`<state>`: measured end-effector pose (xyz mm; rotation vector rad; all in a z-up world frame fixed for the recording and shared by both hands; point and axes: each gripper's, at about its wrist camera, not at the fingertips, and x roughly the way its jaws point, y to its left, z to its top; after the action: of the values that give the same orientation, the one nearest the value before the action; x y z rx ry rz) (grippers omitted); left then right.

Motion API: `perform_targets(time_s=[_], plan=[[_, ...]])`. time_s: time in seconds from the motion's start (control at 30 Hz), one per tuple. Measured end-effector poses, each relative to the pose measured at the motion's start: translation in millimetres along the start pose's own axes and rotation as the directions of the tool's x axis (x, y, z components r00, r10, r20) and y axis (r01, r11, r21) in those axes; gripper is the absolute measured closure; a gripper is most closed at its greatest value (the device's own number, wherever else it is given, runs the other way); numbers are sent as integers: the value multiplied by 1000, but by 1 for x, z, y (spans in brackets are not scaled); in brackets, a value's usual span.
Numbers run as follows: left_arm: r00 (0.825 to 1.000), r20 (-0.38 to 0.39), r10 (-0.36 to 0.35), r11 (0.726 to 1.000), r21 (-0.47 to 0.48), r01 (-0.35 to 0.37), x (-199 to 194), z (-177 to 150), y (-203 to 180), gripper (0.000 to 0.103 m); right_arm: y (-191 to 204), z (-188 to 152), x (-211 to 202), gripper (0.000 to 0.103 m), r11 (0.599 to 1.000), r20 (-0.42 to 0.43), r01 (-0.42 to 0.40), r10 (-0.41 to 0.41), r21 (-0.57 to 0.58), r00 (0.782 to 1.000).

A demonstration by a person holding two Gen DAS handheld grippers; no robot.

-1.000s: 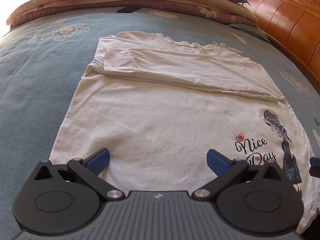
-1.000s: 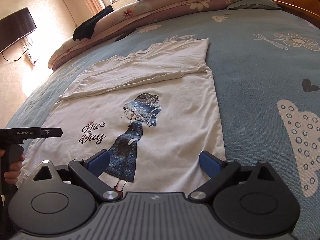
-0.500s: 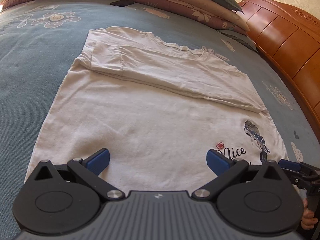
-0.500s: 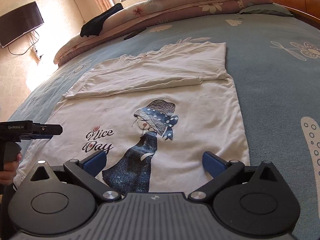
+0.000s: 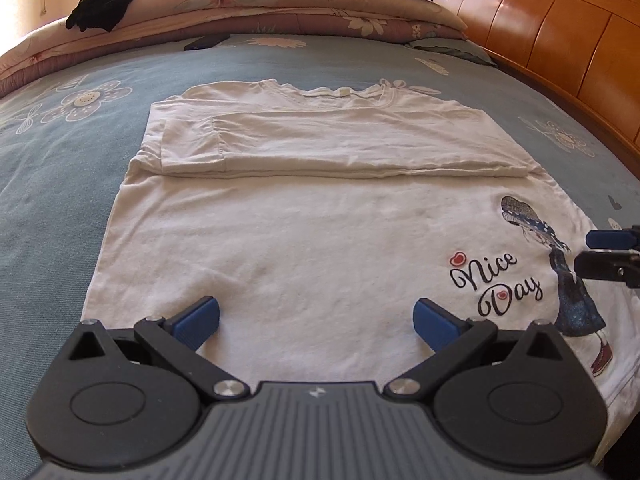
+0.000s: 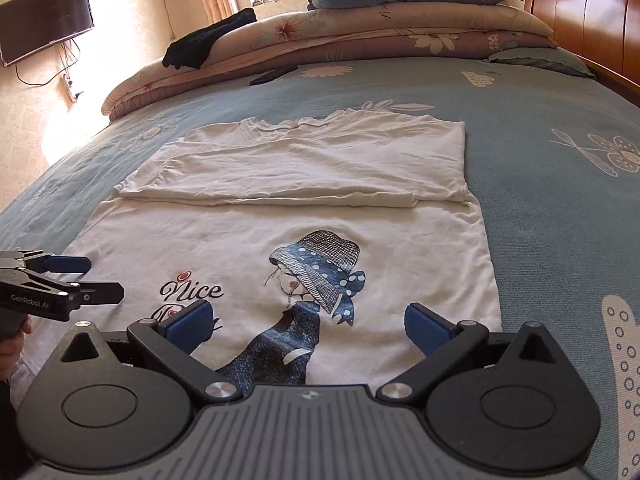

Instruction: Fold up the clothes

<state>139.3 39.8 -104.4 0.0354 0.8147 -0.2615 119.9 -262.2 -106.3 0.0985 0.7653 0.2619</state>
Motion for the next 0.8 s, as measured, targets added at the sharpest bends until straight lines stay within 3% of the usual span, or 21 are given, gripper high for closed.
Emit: perform_targets(time_s=[0.13, 0.27, 0.33, 0.43, 0.57, 0.7, 0.8], plan=[[1000, 3, 1, 1000, -10, -1, 0, 0, 2, 1, -16, 12, 25, 0, 989, 23, 142, -141, -48, 990], [1000, 6, -9, 1000, -27, 9, -1, 1, 6, 1, -37, 30, 22, 0, 993, 13, 95, -96, 67, 995], [1000, 7, -14, 999, -45, 15, -2, 2, 8, 1, -33, 32, 11, 0, 995, 49, 82, -85, 61, 995], [1000, 10, -24, 997, -77, 24, -1, 5, 11, 1, -28, 30, 19, 0, 998, 11, 59, -60, 34, 998], [999, 27, -30, 994, -109, 32, 6, 12, 21, 1, -36, 31, 38, 0, 993, 11, 112, -113, 48, 994], [999, 25, -41, 983, -177, 45, 11, 29, 39, 1, -40, 38, 41, 0, 987, 6, 112, -113, 118, 994], [995, 72, -69, 963, -256, 85, 10, 44, 57, 1, -33, 32, 42, 0, 991, 0, 128, -128, 47, 992]])
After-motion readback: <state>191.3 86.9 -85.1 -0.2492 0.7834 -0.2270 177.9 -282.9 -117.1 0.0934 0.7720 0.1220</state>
